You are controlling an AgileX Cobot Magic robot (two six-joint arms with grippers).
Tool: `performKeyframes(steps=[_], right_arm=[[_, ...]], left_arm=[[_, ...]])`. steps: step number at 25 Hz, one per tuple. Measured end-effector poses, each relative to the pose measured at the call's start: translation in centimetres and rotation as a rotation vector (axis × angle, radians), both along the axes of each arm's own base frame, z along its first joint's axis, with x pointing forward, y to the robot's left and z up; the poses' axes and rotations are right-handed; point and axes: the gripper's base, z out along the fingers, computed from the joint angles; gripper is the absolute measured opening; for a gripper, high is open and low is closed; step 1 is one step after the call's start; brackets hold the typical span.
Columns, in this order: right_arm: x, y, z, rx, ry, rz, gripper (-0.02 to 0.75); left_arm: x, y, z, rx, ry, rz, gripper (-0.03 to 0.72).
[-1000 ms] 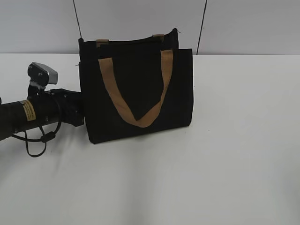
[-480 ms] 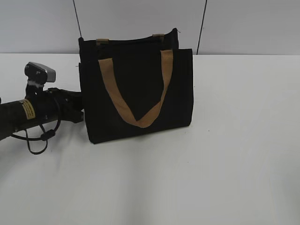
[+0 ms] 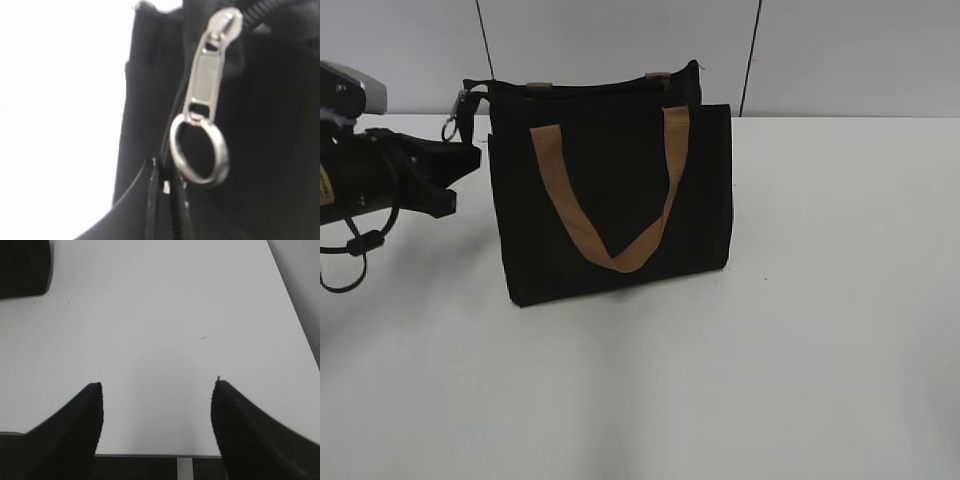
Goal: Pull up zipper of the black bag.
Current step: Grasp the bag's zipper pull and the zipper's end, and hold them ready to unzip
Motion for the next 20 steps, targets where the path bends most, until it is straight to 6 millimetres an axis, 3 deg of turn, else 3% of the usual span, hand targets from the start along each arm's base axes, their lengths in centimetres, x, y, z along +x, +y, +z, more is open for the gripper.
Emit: performKeyframes(steps=[10,20], right_arm=[[0.0,0.0,0.0,0.000,0.000,0.000,0.515],[0.0,0.0,0.0,0.000,0.000,0.000,0.515]], left_arm=[[-2.3,0.3,7.6,0.105,-0.180,0.022,0.019],[-3.5,0.3,9.6,0.150,-0.239,0.014,0.019]])
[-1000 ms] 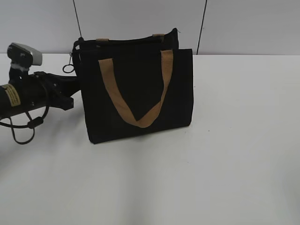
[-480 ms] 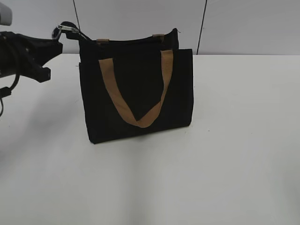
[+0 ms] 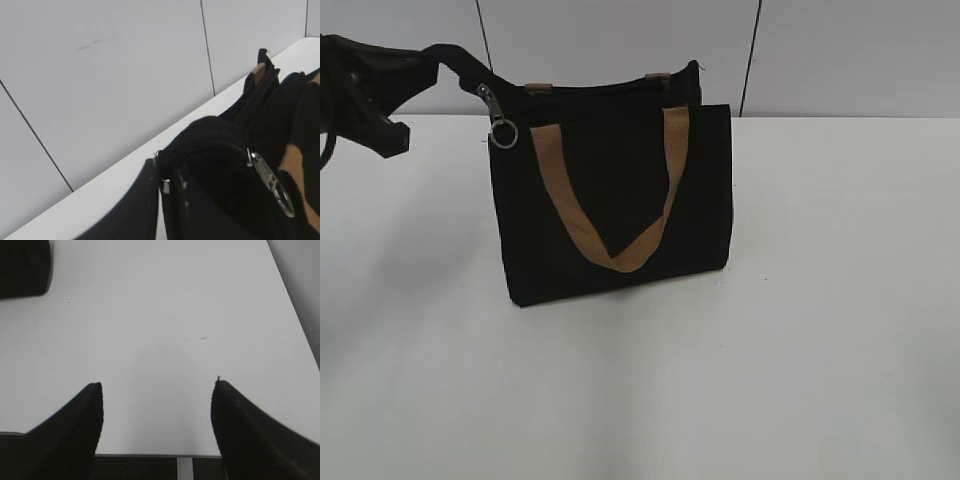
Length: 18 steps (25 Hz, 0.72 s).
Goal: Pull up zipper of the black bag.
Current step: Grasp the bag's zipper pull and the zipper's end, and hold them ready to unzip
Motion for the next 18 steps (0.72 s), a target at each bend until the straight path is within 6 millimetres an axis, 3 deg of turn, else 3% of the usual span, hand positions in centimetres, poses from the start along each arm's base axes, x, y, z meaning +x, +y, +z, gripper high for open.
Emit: performKeyframes(steps=[18], right_arm=[[0.0,0.0,0.0,0.000,0.000,0.000,0.515]], left_arm=[[-0.2,-0.4,1.3,-0.140,-0.085,-0.035,0.019]])
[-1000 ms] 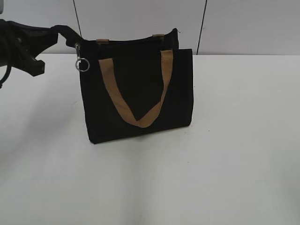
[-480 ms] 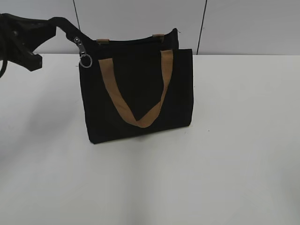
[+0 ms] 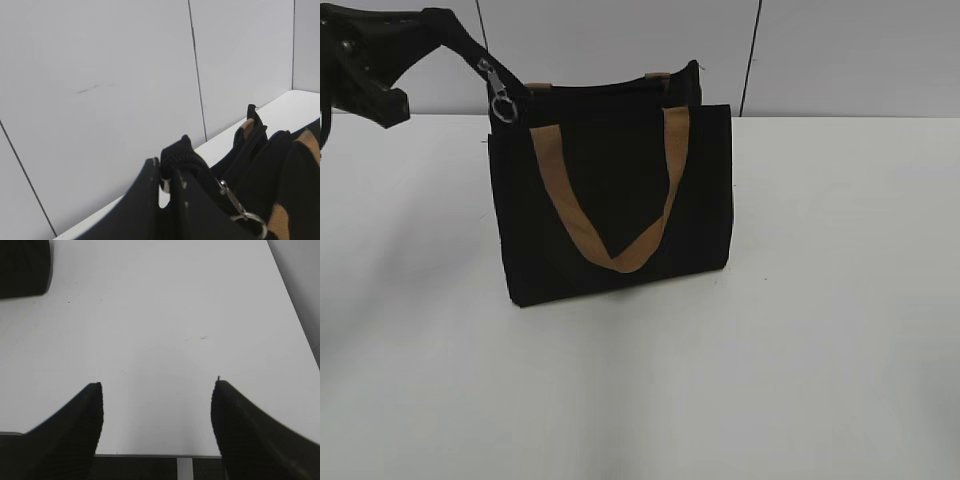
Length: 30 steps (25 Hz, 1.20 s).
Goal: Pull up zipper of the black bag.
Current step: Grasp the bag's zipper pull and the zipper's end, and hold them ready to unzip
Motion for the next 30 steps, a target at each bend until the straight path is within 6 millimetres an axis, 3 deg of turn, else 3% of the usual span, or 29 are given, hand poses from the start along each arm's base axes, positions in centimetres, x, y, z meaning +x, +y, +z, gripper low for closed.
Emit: performKeyframes(steps=[15,25,30], right_arm=[[0.2,0.3,0.8,-0.044,-0.036,0.068,0.515],[6.4,2.3,2.2,0.109,0.027,0.351,0.515],[9.7,2.6,3.4,0.098,0.008,0.450,0.515]], left_arm=[[0.0,0.0,0.1,-0.009,-0.007,-0.005,0.019],[0.0,0.0,0.1,-0.009,-0.008,-0.006,0.019],[0.0,0.0,0.1,-0.009,-0.008,-0.006,0.019]])
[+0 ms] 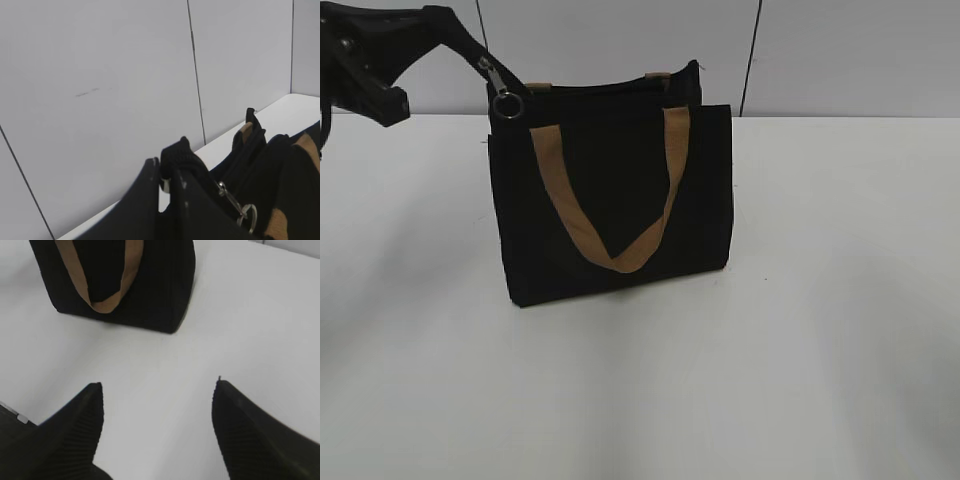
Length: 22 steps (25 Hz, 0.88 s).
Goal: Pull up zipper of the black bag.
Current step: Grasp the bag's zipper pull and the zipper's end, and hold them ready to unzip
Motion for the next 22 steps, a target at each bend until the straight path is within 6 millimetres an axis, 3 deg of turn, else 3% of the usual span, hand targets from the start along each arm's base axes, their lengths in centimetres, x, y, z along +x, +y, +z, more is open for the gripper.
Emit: performKeyframes(steps=[6,10,22], right_arm=[[5.1,0.3,2.2,-0.031,-0.045,0.088,0.515],[9.3,2.2,1.8,-0.060,-0.034,0.187,0.515],[19.1,14.1,-0.4,-0.096,0.038,0.465,0.515]], left_arm=[[0.0,0.0,0.0,0.000,0.000,0.000,0.019],[0.0,0.0,0.0,-0.001,0.000,0.000,0.019],[0.0,0.0,0.0,-0.003,0.000,0.001,0.019]])
